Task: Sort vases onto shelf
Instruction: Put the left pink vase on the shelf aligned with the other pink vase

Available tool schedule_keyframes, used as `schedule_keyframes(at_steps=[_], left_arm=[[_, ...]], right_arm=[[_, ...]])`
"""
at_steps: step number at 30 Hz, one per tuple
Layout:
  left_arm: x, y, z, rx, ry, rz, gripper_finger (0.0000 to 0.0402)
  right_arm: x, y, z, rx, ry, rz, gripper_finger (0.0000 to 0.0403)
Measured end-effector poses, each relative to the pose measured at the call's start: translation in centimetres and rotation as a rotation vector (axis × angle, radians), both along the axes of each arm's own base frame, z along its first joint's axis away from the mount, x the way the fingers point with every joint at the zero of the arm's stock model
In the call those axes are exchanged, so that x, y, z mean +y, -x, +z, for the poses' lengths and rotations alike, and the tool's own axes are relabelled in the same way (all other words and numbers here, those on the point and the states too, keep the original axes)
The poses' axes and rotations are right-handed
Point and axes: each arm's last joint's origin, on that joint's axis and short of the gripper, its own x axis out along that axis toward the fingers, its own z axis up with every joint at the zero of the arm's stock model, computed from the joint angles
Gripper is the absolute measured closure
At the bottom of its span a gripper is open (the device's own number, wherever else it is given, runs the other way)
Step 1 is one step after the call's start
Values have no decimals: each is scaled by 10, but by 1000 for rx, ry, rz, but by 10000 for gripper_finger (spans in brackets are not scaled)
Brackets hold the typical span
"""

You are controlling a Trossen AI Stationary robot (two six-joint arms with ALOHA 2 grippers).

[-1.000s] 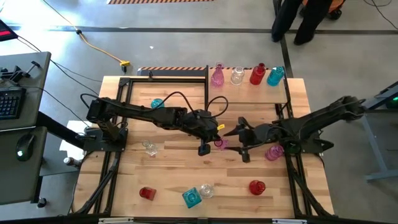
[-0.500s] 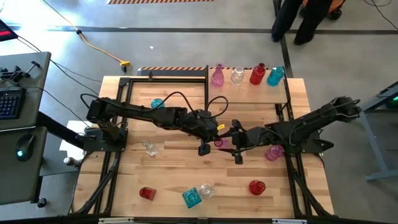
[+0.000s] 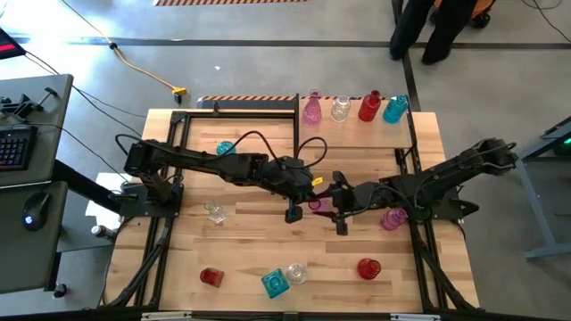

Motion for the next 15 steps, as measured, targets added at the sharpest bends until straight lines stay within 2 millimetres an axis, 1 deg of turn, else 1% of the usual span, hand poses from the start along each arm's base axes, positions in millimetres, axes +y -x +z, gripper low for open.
schedule_keyframes(at_steps=[6,9,11,15], left_arm=[[0,0,0,1,1,0,396],[0,0,0,3,3,1,396],[0,0,0,4,3,1,396],[0,0,0,4,3,1,395]], right_arm=[[0,0,0,2,1,-1,292],[0,0,0,2,2,-1,321],[0,0,0,3,2,-1,330],[0,0,0,3,0,-2,330]])
